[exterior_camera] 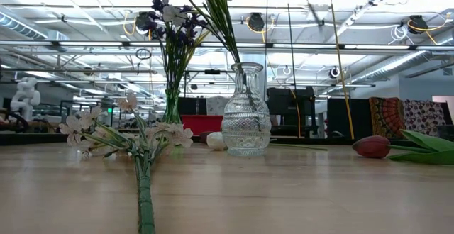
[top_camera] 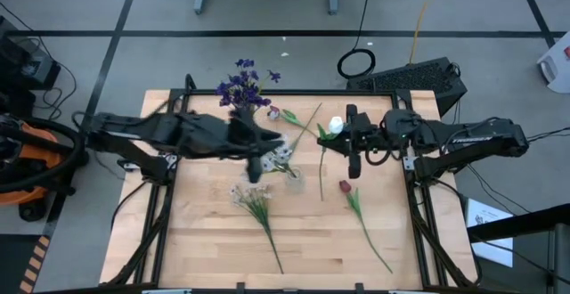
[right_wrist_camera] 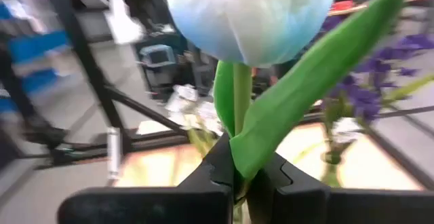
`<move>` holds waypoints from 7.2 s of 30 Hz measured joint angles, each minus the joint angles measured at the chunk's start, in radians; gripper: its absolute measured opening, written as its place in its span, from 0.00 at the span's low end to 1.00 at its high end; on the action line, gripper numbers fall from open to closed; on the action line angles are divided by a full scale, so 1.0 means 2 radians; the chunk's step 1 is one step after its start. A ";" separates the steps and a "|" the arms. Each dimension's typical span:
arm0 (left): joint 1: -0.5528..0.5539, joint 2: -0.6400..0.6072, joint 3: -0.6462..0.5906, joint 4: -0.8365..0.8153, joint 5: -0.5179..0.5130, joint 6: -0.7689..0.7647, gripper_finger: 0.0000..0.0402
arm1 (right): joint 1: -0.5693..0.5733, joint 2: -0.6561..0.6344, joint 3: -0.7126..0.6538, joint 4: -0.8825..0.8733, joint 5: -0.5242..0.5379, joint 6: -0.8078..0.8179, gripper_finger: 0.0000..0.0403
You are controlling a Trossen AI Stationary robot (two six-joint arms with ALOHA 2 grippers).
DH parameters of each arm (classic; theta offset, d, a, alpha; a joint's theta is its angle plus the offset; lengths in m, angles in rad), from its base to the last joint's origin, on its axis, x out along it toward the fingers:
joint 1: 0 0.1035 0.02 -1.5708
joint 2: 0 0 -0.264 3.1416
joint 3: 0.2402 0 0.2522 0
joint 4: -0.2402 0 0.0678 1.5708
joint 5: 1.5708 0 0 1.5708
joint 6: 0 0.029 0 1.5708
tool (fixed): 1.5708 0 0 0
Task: Sort flowers into vase by color
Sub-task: Put the left white flower into the transparent vase, then put the bottom red flower into the green vase
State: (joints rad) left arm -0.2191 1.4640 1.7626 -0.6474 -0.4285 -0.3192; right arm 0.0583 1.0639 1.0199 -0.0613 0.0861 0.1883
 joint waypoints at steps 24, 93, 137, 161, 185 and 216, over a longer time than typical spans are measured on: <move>-0.098 -0.339 -0.383 0.054 -0.126 -0.113 0.22 | 0.033 0.149 0.000 0.157 0.196 -0.086 0.00; -0.097 -0.369 -0.457 0.027 -0.131 -0.150 0.22 | 0.111 0.135 0.001 -0.531 0.010 0.606 0.39; -0.097 -0.370 -0.434 0.042 -0.108 -0.136 0.22 | 0.231 0.075 0.026 -0.366 0.240 0.553 0.01; -0.098 -0.279 -0.392 0.291 0.030 0.064 0.22 | 0.107 0.298 0.410 -0.095 0.085 0.038 0.00; -0.098 -0.259 -0.359 0.290 0.044 0.072 0.22 | 0.054 0.418 0.539 -0.106 0.005 0.032 0.00; -0.074 -0.232 -0.359 0.308 0.062 0.072 0.10 | 0.050 0.418 0.539 -0.133 0.008 0.025 0.00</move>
State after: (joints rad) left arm -0.3676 1.0008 1.0447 -0.0316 -0.3053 -0.1751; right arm 0.1573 1.8992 2.0972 -0.3266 0.1028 0.2382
